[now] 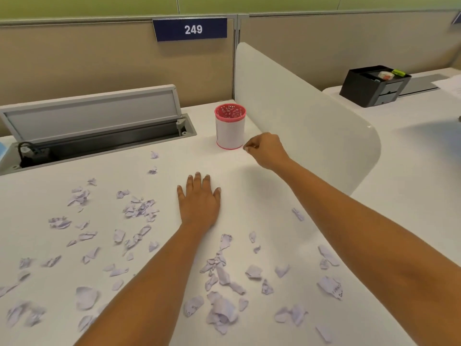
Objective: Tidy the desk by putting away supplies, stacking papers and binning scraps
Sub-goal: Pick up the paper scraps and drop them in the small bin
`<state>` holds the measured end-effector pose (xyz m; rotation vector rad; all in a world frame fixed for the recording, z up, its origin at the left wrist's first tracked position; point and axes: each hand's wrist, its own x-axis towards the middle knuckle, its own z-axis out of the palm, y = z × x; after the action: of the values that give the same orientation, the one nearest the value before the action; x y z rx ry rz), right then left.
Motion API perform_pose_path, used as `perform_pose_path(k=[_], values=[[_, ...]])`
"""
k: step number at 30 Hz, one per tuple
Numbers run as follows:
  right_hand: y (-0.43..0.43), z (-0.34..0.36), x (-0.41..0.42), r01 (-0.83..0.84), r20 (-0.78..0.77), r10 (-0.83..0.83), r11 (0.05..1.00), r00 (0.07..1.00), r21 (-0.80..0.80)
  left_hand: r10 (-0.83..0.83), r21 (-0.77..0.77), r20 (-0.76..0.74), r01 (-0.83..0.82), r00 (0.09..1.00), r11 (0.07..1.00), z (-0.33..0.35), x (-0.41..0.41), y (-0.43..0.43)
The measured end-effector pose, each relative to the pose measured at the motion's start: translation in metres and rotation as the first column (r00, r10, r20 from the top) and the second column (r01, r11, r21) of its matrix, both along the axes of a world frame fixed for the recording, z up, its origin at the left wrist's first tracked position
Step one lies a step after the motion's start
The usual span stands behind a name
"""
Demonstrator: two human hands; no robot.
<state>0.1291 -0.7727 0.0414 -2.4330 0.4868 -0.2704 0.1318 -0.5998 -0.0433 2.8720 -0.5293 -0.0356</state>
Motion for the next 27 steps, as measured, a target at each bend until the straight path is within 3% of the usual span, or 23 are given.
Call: perform_pose_path(k=[4,7,10,18,22,27], values=[[-0.004,-0.030,-0.064,-0.019,-0.265,0.004,0.998,0.964,-0.053,-0.009,0.043,-0.057,0.011,0.998,0.999,0.005,-0.012,-0.002],[-0.006,-0.045,-0.109,-0.011,-0.363,-0.052,0.986,0.930,-0.168,-0.034,0.062,-0.075,0.039,0.997,0.997,0.008,-0.020,0.002],[0.009,-0.052,-0.143,-0.026,-0.407,-0.061,0.978,0.911,-0.205,-0.059,0.053,-0.100,0.065,0.993,0.996,0.011,-0.024,0.008],[0.080,-0.048,-0.165,-0.223,-0.385,0.199,0.975,0.901,-0.020,-0.169,-0.024,-0.145,0.167,0.975,0.986,0.012,-0.017,0.027],[0.102,-0.050,-0.153,-0.423,-0.377,0.389,0.906,0.840,-0.007,-0.198,-0.025,-0.137,0.197,0.970,0.980,0.016,-0.018,0.031],[0.098,-0.048,-0.153,-0.637,-0.465,0.528,0.763,0.710,-0.106,-0.218,-0.008,-0.144,0.219,0.965,0.976,0.017,-0.016,0.038]])
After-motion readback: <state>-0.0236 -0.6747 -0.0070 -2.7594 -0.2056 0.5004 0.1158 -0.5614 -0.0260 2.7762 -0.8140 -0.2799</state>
